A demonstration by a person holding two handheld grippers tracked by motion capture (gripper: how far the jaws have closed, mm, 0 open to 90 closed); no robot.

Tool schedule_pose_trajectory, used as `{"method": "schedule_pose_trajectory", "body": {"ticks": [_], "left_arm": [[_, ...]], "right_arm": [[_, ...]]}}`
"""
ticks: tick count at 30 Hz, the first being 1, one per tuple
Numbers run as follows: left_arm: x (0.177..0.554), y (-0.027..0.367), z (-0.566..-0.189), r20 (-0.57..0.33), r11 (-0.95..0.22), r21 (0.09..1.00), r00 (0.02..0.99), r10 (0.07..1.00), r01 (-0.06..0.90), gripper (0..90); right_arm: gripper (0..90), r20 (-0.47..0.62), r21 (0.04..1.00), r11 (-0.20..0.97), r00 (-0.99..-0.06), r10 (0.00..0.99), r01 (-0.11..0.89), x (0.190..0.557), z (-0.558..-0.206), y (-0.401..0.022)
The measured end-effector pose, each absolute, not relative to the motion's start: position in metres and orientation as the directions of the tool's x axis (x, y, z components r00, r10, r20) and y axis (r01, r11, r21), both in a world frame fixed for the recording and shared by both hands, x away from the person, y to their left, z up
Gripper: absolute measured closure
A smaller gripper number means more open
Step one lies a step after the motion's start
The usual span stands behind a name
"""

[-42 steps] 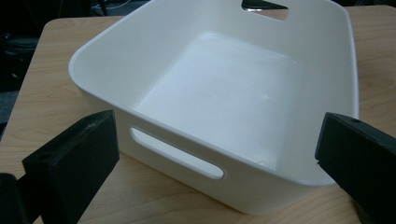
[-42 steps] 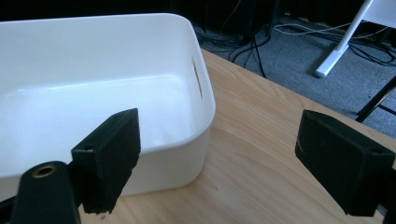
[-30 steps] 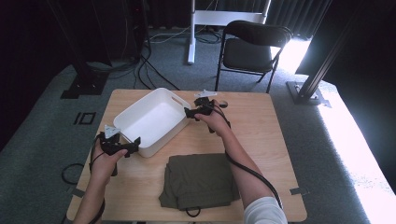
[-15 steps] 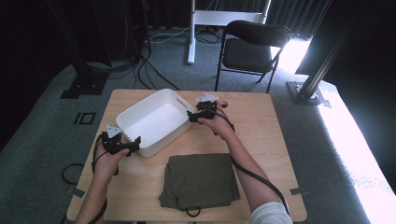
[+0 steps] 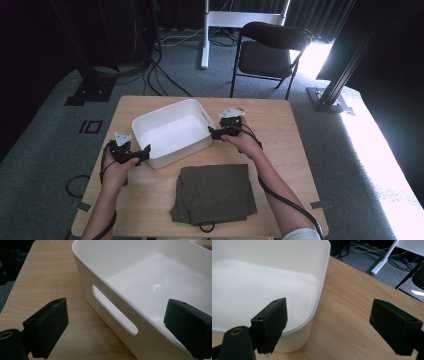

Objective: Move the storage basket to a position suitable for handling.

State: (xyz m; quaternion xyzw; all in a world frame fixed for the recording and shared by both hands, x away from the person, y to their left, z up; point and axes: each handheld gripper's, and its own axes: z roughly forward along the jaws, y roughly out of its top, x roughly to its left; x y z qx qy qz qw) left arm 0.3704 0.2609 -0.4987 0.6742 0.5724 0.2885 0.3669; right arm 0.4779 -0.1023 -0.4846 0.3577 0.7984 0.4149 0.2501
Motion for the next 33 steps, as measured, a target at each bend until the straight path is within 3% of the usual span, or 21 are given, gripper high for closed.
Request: {"method": "schedule_pose_trajectory", "body": {"ticks": [10,15,33], "left_arm": [[0.379,0.255,-0.507,-0.026,-0.084,0.824,0.185,0.982,0.561,6.6],[0.381,0.256,-0.51,-0.059,-0.051,0.826,0.177,0.982,0.561,6.6],[0.399,0.263,-0.508,-0.041,-0.061,0.825,0.168,0.985,0.562,5.2]], "right_arm": [[15.6,-0.144,0.84,0.431,-0.629,0.764,0.331,0.453,-0.484,-0.113],[18.6,-0.114,0.846,0.404,-0.622,0.775,0.348,0.437,-0.486,-0.116],[23.4,-0.08,0.854,0.366,-0.603,0.794,0.37,0.397,-0.49,-0.119]]}}
